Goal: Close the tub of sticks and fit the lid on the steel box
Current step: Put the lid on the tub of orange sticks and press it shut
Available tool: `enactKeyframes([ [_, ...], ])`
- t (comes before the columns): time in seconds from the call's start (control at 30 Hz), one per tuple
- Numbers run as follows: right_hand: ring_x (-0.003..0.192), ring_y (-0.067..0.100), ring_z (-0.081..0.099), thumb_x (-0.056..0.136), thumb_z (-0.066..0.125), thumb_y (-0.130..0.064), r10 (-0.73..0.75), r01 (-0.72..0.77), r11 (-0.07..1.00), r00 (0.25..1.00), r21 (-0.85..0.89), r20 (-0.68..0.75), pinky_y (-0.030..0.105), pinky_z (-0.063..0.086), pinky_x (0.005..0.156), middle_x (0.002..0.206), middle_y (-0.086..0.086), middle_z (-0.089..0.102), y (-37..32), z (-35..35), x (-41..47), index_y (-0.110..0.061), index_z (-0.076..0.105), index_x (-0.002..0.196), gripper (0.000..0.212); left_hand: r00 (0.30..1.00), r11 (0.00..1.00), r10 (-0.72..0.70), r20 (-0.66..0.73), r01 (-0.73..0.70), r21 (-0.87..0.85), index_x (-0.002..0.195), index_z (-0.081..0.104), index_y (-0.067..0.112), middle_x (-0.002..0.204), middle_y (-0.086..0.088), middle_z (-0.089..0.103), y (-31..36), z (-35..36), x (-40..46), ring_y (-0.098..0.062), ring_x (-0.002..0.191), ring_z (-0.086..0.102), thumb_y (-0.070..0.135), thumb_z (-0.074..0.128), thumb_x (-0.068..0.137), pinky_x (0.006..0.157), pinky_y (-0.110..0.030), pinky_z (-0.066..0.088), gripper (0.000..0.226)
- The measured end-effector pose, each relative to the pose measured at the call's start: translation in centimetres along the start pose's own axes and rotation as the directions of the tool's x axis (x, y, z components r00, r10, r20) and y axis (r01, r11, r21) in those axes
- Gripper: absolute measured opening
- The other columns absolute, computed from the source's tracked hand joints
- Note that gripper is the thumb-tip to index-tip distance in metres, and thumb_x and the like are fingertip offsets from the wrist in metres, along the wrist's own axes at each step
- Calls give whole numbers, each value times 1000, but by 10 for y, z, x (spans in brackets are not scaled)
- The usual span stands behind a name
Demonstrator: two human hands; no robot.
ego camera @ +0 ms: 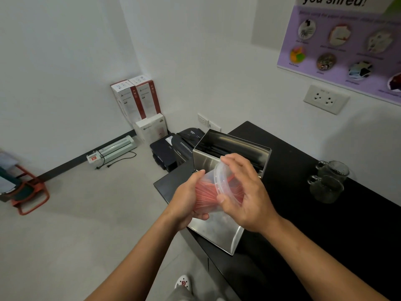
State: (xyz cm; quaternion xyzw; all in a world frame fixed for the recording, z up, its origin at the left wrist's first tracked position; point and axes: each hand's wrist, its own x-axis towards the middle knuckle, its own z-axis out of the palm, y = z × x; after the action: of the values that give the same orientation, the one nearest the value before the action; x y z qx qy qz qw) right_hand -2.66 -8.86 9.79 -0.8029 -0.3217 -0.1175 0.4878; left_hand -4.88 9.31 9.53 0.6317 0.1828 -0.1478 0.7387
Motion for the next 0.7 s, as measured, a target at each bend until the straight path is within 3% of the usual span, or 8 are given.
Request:
enactKeyframes([
  [0.13, 140, 27, 45, 83, 64, -45, -100, 102, 994, 994, -46, 48, 46, 51, 103, 153, 5, 41, 4, -4, 5, -19, 44, 152, 77, 1000, 1000, 15, 18, -15, -14, 95, 83, 22, 78, -9, 73, 0, -2, 0, -17, 62, 71, 70, 52, 89, 49, -32, 53, 57],
  [0.3, 141, 17, 46, 90, 59, -48, 124, -120, 982, 992, 147, -24, 32, 47, 109, 152, 1, 44, 4, 0, 8, -24, 43, 153, 69, 969, 976, 214, -124, -208, 56, 118, 74, 22, 101, -13, 80, -3, 8, -1, -26, 81, 81, 70, 47, 93, 57, -38, 61, 61],
  [0.5, 141, 8, 47, 89, 59, -51, 230, -215, 956, 972, 202, -55, 19, 40, 108, 152, -3, 48, -4, 6, 6, -24, 46, 152, 69, 911, 944, 330, -247, -320, 84, 110, 70, 19, 85, -3, 80, -16, 13, -2, -26, 72, 81, 70, 46, 93, 50, -39, 62, 59],
  [0.6, 140, 2, 45, 86, 62, -59, 336, -330, 918, 942, 221, 10, 18, 42, 106, 153, -13, 47, -8, 5, 8, -32, 48, 152, 73, 947, 969, 241, -213, -248, -8, 110, 74, 18, 87, -9, 80, -19, 12, 0, -26, 74, 80, 73, 52, 90, 54, -41, 62, 64],
  [0.7, 132, -3, 54, 82, 62, -72, 425, -434, 821, 898, 371, 112, 22, 47, 104, 146, -17, 57, -8, -8, 16, -35, 54, 148, 75, 989, 978, 77, -126, -99, -183, 112, 79, 19, 93, -10, 80, -21, 5, -1, -25, 79, 80, 76, 63, 79, 58, -36, 59, 68],
])
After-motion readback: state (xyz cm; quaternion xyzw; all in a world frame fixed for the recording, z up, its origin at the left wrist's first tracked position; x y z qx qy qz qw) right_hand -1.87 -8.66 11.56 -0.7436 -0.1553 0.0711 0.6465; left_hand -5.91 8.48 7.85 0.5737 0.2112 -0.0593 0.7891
